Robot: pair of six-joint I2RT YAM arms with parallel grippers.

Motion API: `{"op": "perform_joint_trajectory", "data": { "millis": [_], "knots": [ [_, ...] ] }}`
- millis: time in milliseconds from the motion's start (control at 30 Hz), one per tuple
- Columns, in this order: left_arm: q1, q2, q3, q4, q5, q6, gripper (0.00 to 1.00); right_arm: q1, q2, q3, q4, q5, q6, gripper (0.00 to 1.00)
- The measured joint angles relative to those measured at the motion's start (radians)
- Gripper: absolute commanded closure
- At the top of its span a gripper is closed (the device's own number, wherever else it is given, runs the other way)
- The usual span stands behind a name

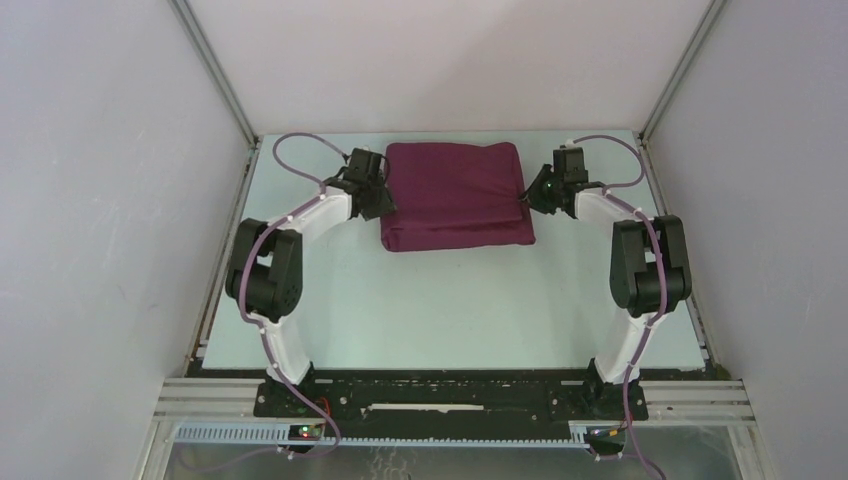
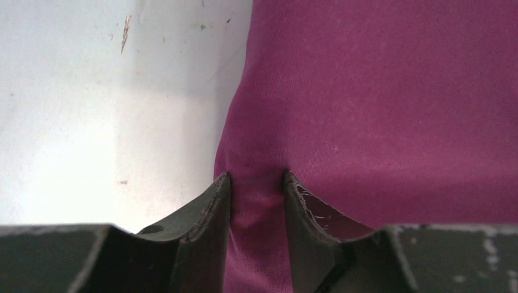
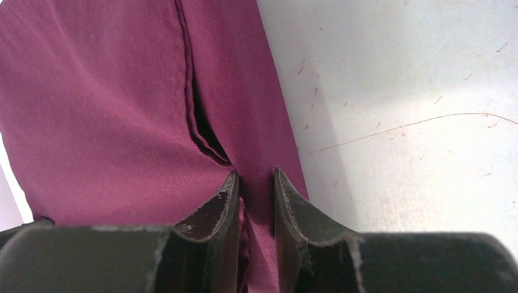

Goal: Open and lay out the surgical kit
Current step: Move the surgical kit at the center of the board.

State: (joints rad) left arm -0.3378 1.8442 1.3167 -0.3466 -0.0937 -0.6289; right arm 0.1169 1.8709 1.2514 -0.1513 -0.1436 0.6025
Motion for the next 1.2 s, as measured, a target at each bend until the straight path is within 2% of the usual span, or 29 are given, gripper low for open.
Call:
{"op": "perform_joint_trajectory", "data": {
  "millis": [267, 433, 800, 1200],
  "knots": [
    [0.0, 0.099, 0.134, -0.032, 0.008, 0.019, 0.65, -0.032, 0.0, -0.002, 0.011, -0.005, 0.005, 1.0],
    [-0.002, 0.104, 0.146, -0.034, 0.023, 0.023, 0.66, -0.059, 0.009, 0.005, 0.01, -0.05, -0.002, 1.0],
    [-0.001, 0.12, 0.187, -0.07, 0.022, 0.04, 0.66, -0.05, 0.116, 0.184, -0.092, -0.07, -0.043, 1.0],
    [0.022, 0.153, 0.253, -0.109, 0.026, 0.08, 0.65, -0.03, 0.117, 0.183, -0.092, -0.047, -0.031, 1.0]
  ]
}}
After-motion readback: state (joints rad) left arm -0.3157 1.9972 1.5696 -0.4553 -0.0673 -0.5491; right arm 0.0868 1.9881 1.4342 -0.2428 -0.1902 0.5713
